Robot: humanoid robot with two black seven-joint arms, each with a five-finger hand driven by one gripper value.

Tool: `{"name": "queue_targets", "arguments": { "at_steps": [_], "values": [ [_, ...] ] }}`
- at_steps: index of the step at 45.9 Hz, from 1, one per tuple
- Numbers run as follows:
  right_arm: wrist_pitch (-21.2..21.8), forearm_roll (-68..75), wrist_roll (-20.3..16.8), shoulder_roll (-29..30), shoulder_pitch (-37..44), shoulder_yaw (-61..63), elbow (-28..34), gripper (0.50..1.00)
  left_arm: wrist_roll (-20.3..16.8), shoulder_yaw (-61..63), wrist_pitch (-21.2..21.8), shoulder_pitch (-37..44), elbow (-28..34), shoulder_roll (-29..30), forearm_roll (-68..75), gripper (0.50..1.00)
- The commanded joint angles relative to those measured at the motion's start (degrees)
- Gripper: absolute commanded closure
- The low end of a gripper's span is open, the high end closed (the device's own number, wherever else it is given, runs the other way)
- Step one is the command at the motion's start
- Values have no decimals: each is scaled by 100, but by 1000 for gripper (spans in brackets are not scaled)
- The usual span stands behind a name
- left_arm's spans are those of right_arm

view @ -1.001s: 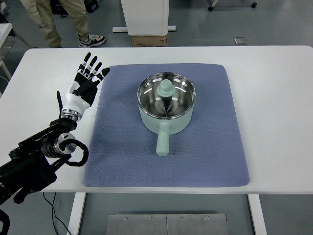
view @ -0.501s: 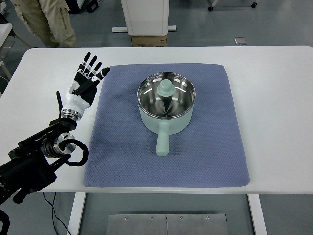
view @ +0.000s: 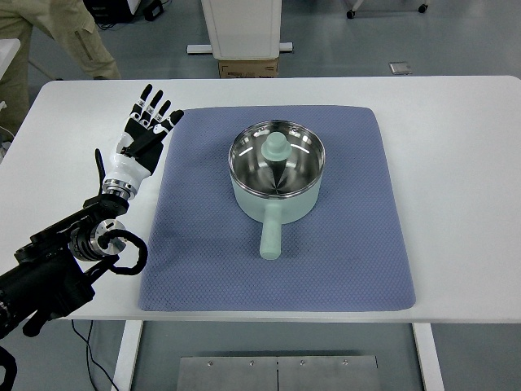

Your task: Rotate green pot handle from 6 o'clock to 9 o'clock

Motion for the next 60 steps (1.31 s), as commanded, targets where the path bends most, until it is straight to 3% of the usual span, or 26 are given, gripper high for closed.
{"name": "queue_targets", "arguments": {
  "at_steps": [1,28,40,54,60],
  "values": [
    [0,0,0,0,0,0,0,500,2,0,1,2,-4,4,11,500],
    [0,0,0,0,0,0,0,500,-18,-35,-148,46,-74,180,494,500],
    [0,0,0,0,0,0,0,500,-18,-44,-272,46,-918,637,959,500],
    [0,0,0,0,0,0,0,500,-18,-202,-307,46,-1542,997,1680,500],
    [0,0,0,0,0,0,0,500,-18,-211,-509,46,-1788,1129,1830,500]
  ]
}}
